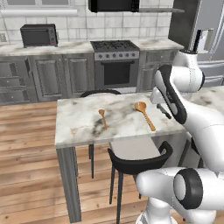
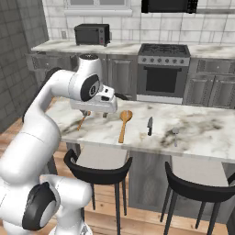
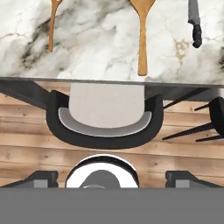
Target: Pick up the metallic utensils from the counter and place them in the open drawer. Make sure not to pick up any wooden utensils.
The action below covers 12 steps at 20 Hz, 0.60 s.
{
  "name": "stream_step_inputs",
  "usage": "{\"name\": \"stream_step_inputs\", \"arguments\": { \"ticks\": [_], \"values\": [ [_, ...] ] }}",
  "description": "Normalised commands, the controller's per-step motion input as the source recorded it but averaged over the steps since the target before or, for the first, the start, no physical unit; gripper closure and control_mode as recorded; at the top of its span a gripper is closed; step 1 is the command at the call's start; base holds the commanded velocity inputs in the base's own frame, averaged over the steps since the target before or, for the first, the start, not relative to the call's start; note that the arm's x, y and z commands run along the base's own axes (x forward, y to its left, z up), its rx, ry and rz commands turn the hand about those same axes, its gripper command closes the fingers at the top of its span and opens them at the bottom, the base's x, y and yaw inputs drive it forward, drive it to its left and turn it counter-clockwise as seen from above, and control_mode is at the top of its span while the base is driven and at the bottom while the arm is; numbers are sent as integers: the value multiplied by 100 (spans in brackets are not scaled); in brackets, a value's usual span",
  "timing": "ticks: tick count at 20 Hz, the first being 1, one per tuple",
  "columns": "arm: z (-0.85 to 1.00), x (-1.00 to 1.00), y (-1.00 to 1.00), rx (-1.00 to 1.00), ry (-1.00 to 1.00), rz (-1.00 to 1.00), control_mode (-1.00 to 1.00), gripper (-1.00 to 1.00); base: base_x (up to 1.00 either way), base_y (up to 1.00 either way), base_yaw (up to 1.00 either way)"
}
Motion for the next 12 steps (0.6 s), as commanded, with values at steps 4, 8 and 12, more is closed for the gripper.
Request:
{"name": "stream_step_inputs", "arguments": {
  "ticks": [4,8,12],
  "values": [
    [-33,20,-100,6,6,0,-100,-100,0,0,0],
    [-38,44,-93,0,10,0,-100,-100,0,0,0],
    [-47,56,-62,0,16,0,-100,-100,0,0,0]
  ]
}}
